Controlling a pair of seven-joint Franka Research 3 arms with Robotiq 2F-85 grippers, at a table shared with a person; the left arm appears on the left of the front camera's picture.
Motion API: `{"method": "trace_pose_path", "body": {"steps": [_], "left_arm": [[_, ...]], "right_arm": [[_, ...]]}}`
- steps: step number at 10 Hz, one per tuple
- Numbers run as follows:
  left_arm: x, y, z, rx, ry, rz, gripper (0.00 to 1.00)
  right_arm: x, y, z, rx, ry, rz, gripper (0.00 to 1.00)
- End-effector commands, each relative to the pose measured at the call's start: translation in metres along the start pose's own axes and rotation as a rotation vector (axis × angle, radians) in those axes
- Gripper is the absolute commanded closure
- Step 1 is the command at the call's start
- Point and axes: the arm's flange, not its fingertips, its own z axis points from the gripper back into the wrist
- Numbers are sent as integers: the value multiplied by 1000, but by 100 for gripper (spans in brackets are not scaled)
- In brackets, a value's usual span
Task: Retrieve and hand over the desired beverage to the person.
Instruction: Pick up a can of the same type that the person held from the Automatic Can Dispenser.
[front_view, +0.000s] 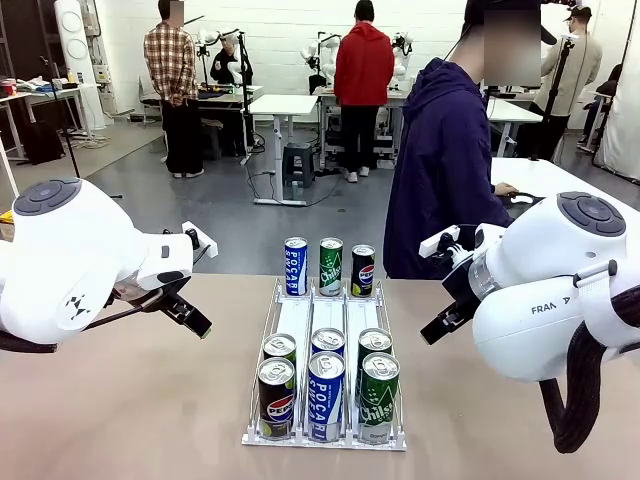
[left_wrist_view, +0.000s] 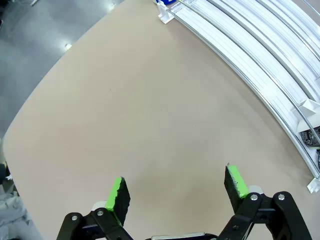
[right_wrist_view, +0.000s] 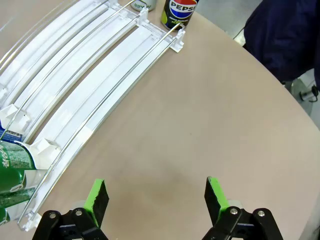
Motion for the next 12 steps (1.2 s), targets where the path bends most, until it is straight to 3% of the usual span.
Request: {"method": "trace_pose_path", "body": {"steps": [1, 2, 3, 4, 7, 9, 10, 12], "left_arm": [[0, 0, 0, 0, 0, 1, 0], [0, 0, 0, 0, 0, 0, 0], [10, 5, 43, 31, -36, -7, 0], [27, 10, 86, 59, -65, -31, 0], [82, 27, 186, 109, -109, -63, 0], [78, 35, 216, 150, -162, -43, 0], [80, 25, 213, 109, -140, -49, 0], [87, 31, 230, 121, -158, -40, 0]], "right_arm": [[0, 0, 0, 0, 0, -1, 0], [0, 0, 0, 0, 0, 0, 0], [-1, 1, 52, -81, -99, 3, 0], [6, -6, 104, -132, -134, -13, 0], [36, -27, 239, -196, -164, -1, 0], [46, -35, 255, -220, -108, -23, 0], [31, -27, 257, -197, -206, -16, 0], [35, -29, 282, -202, -179, -20, 0]]}}
